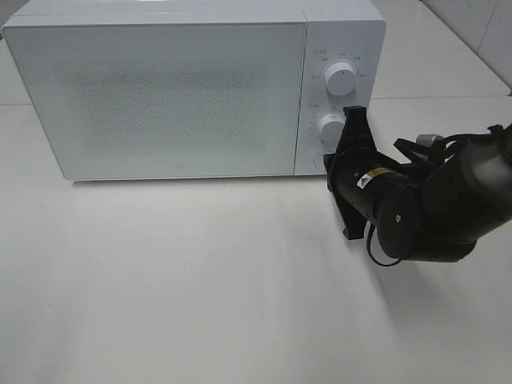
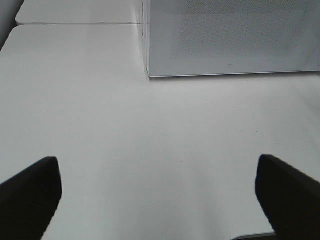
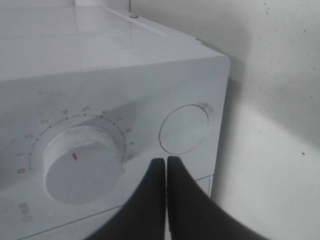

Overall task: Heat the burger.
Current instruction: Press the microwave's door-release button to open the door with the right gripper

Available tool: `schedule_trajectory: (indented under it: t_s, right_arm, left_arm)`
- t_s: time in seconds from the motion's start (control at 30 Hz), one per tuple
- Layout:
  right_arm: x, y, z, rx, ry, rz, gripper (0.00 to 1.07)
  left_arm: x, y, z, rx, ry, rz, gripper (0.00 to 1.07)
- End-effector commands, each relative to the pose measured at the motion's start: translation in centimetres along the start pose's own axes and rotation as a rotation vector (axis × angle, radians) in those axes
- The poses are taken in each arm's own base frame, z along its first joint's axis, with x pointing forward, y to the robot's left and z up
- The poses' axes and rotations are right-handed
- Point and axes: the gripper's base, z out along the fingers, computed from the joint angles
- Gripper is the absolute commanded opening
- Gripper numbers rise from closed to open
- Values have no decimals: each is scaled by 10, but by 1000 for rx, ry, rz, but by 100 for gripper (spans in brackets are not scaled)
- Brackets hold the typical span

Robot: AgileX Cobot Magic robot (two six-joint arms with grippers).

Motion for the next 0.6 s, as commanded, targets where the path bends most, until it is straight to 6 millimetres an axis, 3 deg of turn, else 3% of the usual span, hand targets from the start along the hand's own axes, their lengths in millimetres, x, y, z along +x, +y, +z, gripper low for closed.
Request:
schedule_trajectory:
  t_s: [0.03,0.6]
  right_arm:
    - [2,0,10,7,11,33,0]
    - [-2,-4,36,24,-32,89,0]
  left_arm:
    - [0,0,0,-1,-7,1,98]
    - [0,0,0,-1,-7,1,98]
